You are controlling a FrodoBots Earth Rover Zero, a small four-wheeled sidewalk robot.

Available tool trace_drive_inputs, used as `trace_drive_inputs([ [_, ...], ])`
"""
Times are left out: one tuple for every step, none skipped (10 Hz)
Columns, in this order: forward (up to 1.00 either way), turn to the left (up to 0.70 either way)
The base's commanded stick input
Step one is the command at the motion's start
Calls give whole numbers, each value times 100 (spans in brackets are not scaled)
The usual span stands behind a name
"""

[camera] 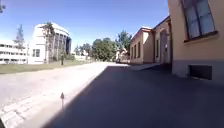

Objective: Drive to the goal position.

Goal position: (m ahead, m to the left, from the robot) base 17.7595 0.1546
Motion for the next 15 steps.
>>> trace_drive_inputs([
  [25, 0],
  [25, 0],
  [25, 0],
  [25, 0],
  [25, 0],
  [25, 0],
  [25, 0],
  [25, 0],
  [25, 0],
  [25, 0],
  [25, 0],
  [25, 0],
  [25, 0],
  [25, 0],
  [25, 0],
])
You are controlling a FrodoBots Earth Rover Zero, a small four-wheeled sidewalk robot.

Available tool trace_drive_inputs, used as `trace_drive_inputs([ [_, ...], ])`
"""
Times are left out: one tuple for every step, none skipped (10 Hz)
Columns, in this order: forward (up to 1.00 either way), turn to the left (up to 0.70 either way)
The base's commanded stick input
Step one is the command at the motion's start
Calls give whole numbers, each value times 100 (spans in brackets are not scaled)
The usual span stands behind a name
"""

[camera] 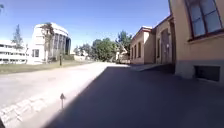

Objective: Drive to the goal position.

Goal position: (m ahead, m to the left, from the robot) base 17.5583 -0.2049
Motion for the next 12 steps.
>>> trace_drive_inputs([
  [25, 0],
  [25, 0],
  [25, 0],
  [25, 0],
  [25, 0],
  [25, 0],
  [25, 0],
  [25, 0],
  [25, 0],
  [25, 0],
  [25, 0],
  [25, 0],
])
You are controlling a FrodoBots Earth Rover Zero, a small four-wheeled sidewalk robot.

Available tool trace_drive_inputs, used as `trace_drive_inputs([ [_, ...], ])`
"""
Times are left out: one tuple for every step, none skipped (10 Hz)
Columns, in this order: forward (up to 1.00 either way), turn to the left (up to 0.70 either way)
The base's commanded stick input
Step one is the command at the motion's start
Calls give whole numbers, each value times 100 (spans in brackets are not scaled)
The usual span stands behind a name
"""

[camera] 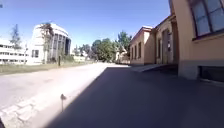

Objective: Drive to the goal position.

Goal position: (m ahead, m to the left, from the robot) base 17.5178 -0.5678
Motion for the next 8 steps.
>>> trace_drive_inputs([
  [25, 0],
  [25, 0],
  [25, 0],
  [25, 0],
  [25, 0],
  [25, 0],
  [25, 0],
  [25, 0],
])
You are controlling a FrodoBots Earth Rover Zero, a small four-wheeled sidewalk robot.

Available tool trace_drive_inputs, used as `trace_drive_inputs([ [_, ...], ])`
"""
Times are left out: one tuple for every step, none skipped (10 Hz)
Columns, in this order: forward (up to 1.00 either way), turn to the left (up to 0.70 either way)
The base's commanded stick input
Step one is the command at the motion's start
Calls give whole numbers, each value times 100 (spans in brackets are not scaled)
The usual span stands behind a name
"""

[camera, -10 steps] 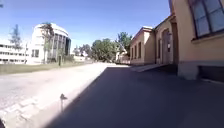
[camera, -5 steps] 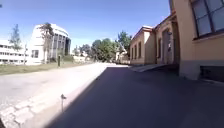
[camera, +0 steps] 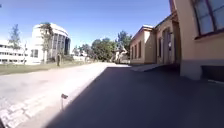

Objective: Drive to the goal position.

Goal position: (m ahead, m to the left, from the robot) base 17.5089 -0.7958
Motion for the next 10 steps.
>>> trace_drive_inputs([
  [25, 0],
  [25, 0],
  [25, 0],
  [25, 0],
  [25, 0],
  [25, 0],
  [25, 0],
  [25, 0],
  [25, 0],
  [25, 0],
])
